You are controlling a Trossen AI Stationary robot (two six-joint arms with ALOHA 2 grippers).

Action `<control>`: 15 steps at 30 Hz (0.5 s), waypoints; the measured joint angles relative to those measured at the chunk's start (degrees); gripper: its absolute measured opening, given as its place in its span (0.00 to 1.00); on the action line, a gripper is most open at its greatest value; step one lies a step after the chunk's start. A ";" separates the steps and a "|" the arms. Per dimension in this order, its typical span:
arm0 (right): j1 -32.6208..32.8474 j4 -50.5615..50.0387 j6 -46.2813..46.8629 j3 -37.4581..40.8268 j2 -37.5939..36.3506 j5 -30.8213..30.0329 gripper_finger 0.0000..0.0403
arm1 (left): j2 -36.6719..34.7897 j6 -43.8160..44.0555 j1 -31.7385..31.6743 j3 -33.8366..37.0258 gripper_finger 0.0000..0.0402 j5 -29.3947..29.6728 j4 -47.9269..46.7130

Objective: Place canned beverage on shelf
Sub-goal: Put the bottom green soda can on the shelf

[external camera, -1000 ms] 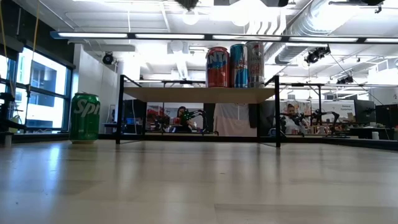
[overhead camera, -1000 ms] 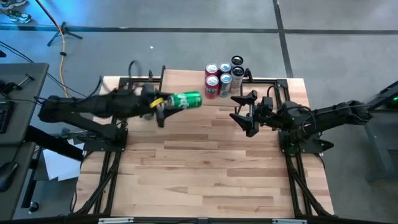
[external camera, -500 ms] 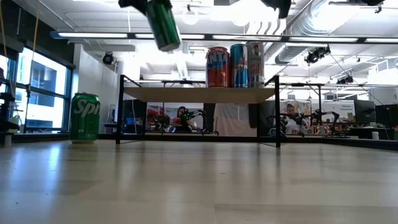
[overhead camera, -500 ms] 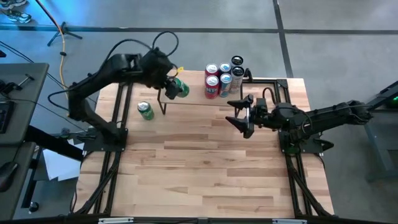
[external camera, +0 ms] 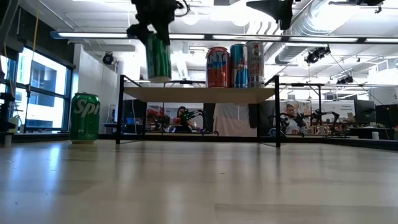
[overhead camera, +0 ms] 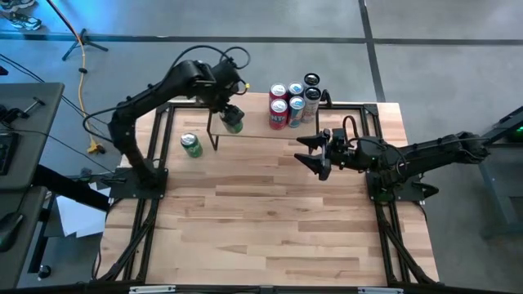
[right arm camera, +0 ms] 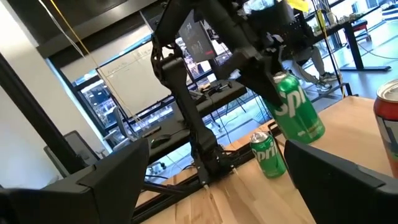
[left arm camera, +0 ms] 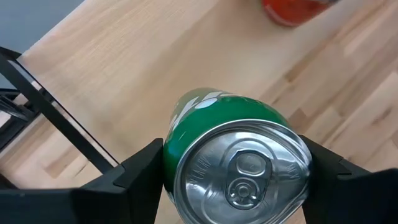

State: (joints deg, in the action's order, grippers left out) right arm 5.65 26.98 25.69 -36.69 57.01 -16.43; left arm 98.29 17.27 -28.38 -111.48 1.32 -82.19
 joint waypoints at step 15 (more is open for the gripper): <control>0.00 -0.24 -0.04 0.00 0.00 0.04 0.89 | 2.70 -4.05 -1.70 0.02 0.61 -0.94 -0.07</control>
State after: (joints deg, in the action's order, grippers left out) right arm 5.65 26.74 25.65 -36.69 57.01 -16.38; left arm 100.99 13.21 -30.09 -111.46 0.38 -82.26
